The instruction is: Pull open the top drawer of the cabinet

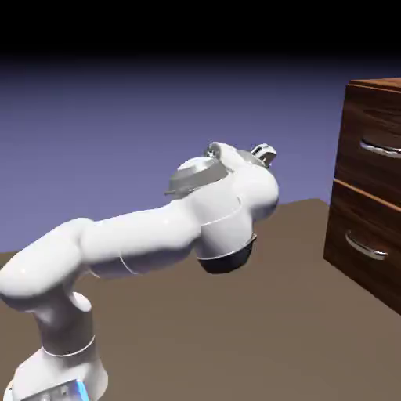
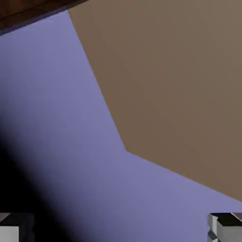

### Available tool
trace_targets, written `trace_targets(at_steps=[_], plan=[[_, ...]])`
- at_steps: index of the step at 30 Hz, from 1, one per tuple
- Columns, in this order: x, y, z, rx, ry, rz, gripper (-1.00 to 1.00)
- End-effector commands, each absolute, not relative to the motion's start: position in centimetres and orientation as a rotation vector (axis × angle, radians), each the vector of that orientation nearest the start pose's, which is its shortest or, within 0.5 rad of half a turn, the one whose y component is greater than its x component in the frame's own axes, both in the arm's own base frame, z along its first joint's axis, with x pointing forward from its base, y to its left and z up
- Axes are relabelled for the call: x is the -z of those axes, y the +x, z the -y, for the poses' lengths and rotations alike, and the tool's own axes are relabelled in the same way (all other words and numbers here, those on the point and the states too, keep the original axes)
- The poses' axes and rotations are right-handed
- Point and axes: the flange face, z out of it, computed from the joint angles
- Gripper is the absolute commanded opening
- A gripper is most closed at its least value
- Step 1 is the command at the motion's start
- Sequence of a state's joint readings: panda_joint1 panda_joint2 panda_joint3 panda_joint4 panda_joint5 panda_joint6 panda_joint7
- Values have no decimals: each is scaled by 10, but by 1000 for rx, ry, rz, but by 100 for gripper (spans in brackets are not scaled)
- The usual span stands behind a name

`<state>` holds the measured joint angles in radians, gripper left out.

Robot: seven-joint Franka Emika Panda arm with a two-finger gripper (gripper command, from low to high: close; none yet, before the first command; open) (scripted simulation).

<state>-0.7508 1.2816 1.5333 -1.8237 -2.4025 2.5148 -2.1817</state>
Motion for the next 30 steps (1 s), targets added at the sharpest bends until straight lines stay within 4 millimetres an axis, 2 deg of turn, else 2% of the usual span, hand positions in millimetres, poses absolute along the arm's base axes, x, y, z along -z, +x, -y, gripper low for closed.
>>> trace_targets(at_steps=[1, 4, 7, 14, 15, 23, 24, 25, 30], plan=[[-398, 608, -261, -77, -706, -1759, 0], [-420, 633, -225, 59, -706, -1659, 0], [-438, 657, -181, 212, -689, -1579, 0], [-463, 703, -51, 613, -615, -1482, 0], [-463, 703, -51, 613, -615, -1482, 0], [-463, 753, -51, 613, -615, -1482, 0], [-463, 753, -51, 613, -615, -1482, -100], [-463, 753, -51, 613, -615, -1482, -100], [-463, 723, -51, 613, -615, -1482, -100]])
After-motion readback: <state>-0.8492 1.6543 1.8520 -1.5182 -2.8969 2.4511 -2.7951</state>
